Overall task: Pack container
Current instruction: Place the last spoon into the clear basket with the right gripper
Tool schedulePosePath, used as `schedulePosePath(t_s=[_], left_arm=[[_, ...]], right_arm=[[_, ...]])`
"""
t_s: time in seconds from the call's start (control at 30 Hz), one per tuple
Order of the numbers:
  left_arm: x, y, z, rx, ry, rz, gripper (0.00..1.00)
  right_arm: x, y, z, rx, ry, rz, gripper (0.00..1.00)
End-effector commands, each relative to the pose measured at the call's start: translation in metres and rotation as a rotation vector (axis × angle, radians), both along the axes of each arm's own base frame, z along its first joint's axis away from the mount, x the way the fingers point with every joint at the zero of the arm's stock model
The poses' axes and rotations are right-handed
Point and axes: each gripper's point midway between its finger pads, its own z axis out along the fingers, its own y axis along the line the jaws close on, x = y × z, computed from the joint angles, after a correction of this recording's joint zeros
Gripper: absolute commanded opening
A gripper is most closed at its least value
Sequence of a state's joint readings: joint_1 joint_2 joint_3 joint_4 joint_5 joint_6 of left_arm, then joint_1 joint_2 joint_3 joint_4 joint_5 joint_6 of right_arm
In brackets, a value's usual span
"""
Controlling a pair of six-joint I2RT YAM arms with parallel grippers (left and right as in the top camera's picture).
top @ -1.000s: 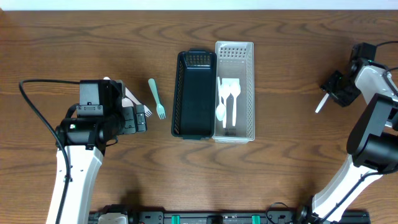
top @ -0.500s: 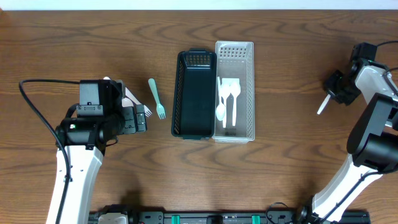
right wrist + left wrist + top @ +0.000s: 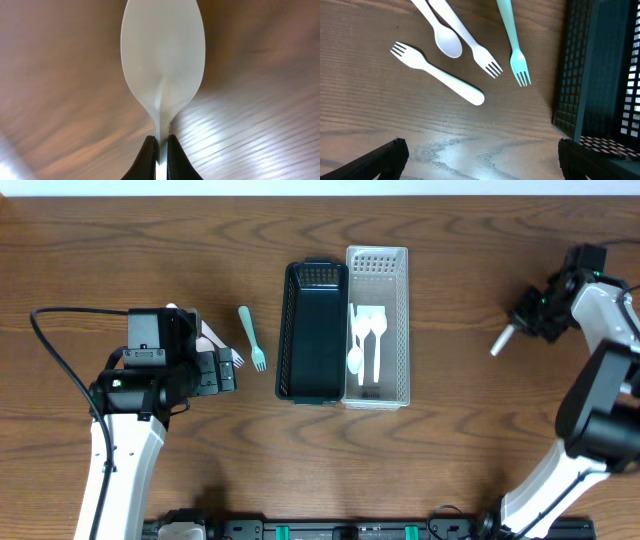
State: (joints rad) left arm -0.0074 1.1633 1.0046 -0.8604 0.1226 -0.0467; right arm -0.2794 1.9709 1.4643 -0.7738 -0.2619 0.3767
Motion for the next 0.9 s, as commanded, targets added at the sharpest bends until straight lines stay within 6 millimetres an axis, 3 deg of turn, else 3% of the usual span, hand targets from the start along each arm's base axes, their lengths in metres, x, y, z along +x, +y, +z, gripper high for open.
schedulePosePath(t_s=[0.0, 0.1, 0.17, 0.4, 0.53, 0.63, 0.73, 0.87], left_arm=[[0.003, 0.004, 0.006, 0.023, -0.017, -0.003, 0.98], [0.003, 0.004, 0.006, 0.023, -0.017, -0.003, 0.98], [0.003, 0.004, 0.006, 0.023, -0.017, -0.003, 0.98], [0.004, 0.004, 0.007, 0.022, -0.021, -0.003, 0.98], [0.008, 0.004, 0.009, 0.022, -0.04, -0.002, 0.98], [0.01, 0.004, 0.01, 0.024, -0.048, -0.002, 0.98], [0.01, 0.004, 0.01, 0.024, -0.047, -0.002, 0.98], [0.011, 0.004, 0.01, 0.024, -0.051, -0.002, 0.98]], right_arm=[[0.009, 0.085, 0.094, 0.065, -0.242, 0.246, 0.01], [0.003, 0.132, 0.116, 0.021, -0.289, 0.353, 0.01], [-0.002, 0.16, 0.114, -0.036, -0.273, 0.389, 0.01], [-0.023, 0.248, 0.051, -0.095, -0.139, 0.56, 0.02], [-0.027, 0.265, 0.007, -0.135, -0.049, 0.552, 0.06], [-0.027, 0.272, -0.005, -0.118, -0.034, 0.567, 0.36], [-0.019, 0.274, 0.008, -0.132, -0.097, 0.617, 0.48], [-0.001, 0.26, 0.064, -0.137, -0.222, 0.59, 0.54]])
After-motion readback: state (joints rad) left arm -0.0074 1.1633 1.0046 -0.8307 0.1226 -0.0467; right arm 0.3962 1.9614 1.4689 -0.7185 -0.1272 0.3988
